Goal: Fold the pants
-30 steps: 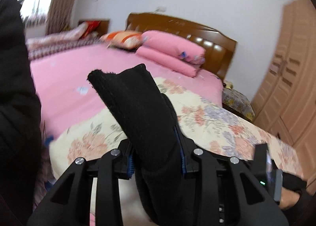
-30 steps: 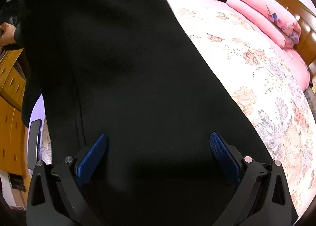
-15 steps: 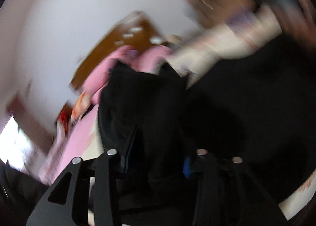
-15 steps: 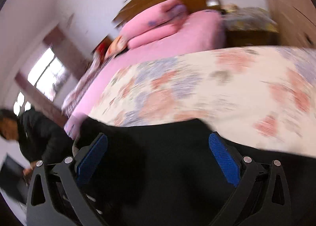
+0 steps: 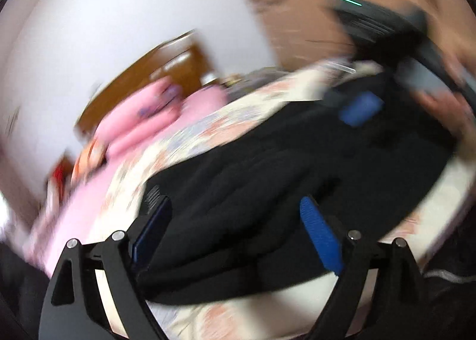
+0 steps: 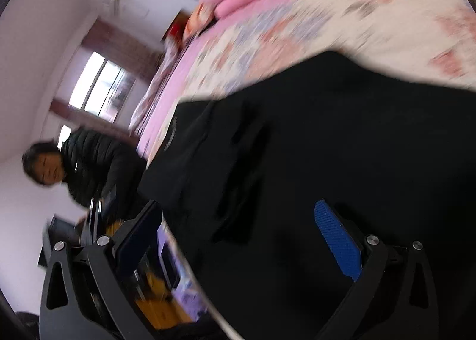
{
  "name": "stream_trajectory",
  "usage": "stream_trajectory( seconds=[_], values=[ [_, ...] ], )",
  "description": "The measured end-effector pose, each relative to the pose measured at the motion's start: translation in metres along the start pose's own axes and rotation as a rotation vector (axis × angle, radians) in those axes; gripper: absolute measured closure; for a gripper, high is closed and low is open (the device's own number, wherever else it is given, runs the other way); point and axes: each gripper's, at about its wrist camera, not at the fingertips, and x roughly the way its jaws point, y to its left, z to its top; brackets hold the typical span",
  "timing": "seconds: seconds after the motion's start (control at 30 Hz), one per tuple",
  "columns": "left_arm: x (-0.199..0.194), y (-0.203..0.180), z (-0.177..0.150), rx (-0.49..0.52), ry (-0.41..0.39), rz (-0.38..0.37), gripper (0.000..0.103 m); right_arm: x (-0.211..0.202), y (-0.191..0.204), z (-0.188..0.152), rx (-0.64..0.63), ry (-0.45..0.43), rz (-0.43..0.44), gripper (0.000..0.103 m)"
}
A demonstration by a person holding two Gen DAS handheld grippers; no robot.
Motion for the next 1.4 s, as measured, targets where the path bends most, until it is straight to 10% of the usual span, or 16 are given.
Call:
stream_trajectory(
  seconds=[0.13,0.33,0.57,0.9,1.17,1.4],
  values=[
    [0.003,0.072,-0.031,-0.229,0.067,0.087,0.015,0.035,0.030,-0.011,-0.067,0.112,0.011,0.004],
    [0.005,0.100,-0.067,-0.252,0.159,0.094,0.015,0.069,0.041,-0.005,-0.045,0.126,0.033,0.004],
    [0.023,0.104,-0.075,-0.273,0.181,0.040,0.015,0.082,0.030,0.011,0.034,0.042,0.044,0.080],
    [0.052,0.124,-0.075,-0.322,0.240,0.141,0.014,0.012,0.087,0.008,-0.235,-0.182,-0.038,0.085],
    [0.056,0.101,-0.071,-0.224,0.272,0.136,0.014,0.016,0.002,-0.032,-0.036,-0.103,-0.087,0.085],
    [0.056,0.104,-0.071,-0.237,0.290,0.141,0.014,0.014,0.007,-0.035,-0.058,-0.126,-0.081,0.085]
  ],
)
